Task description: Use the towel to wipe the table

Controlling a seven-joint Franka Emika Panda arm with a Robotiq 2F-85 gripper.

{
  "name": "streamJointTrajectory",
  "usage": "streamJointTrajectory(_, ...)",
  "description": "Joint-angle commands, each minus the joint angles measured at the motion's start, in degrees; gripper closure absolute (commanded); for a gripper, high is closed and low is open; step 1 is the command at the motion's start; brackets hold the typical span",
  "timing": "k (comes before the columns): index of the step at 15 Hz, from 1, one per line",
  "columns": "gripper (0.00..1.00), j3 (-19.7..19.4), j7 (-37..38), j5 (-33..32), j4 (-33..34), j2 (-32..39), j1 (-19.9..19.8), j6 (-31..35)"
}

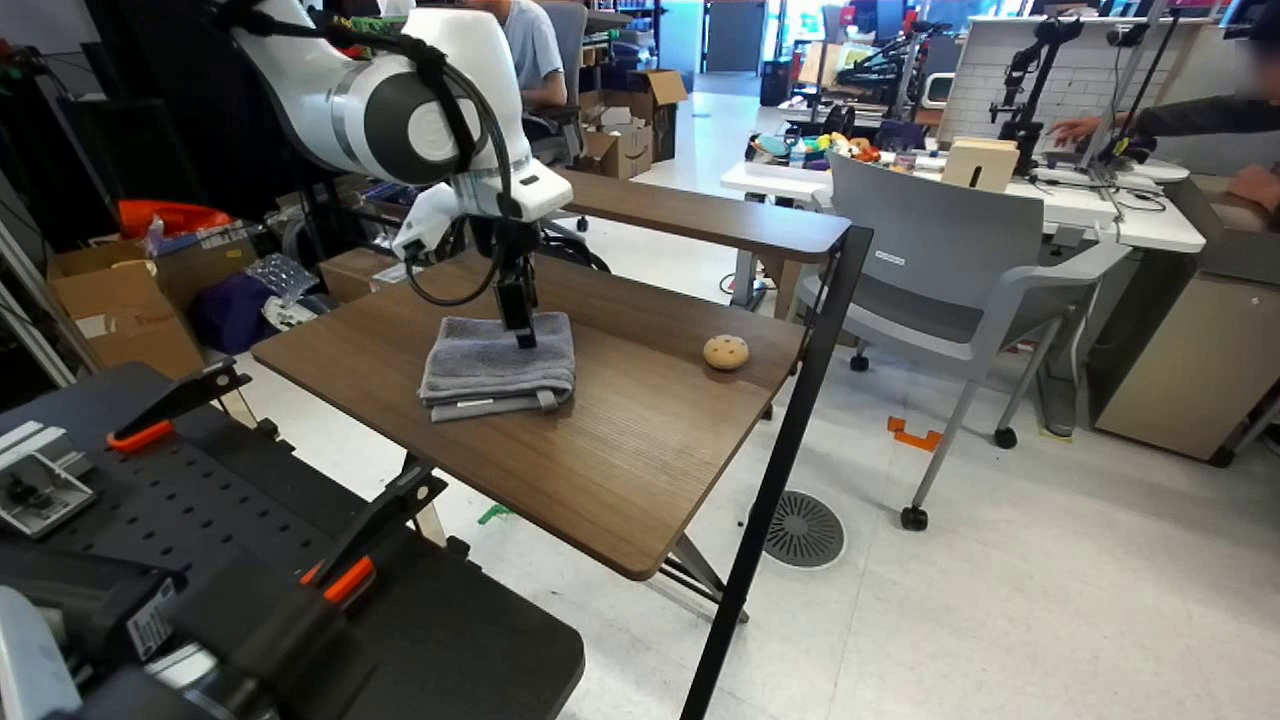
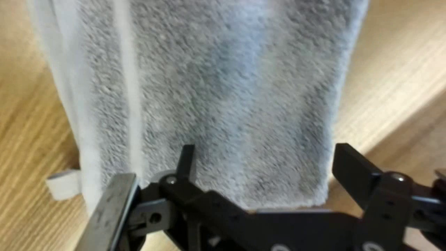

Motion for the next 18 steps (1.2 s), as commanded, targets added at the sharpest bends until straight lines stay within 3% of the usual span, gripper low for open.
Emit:
streamJointTrajectory(1,0.0,-1.68,5.34,1.12,10.33,5.9,-1.6,0.32)
streamJointTrajectory(5,0.0,-2.14,7.47,-0.48,13.91,6.7,-3.97,-7.05)
streamJointTrajectory(9,0.0,1.27,-1.08,-0.95,6.64,-2.64,-7.69,-12.53)
streamJointTrajectory(12,0.0,1.67,-5.47,-1.11,2.66,-8.42,-8.5,-16.97)
streamJointTrajectory(14,0.0,2.33,-7.76,-0.97,0.78,-9.87,-8.65,-19.87)
streamJointTrajectory(18,0.0,2.87,-8.04,-2.17,-3.41,-7.67,-5.72,-17.39)
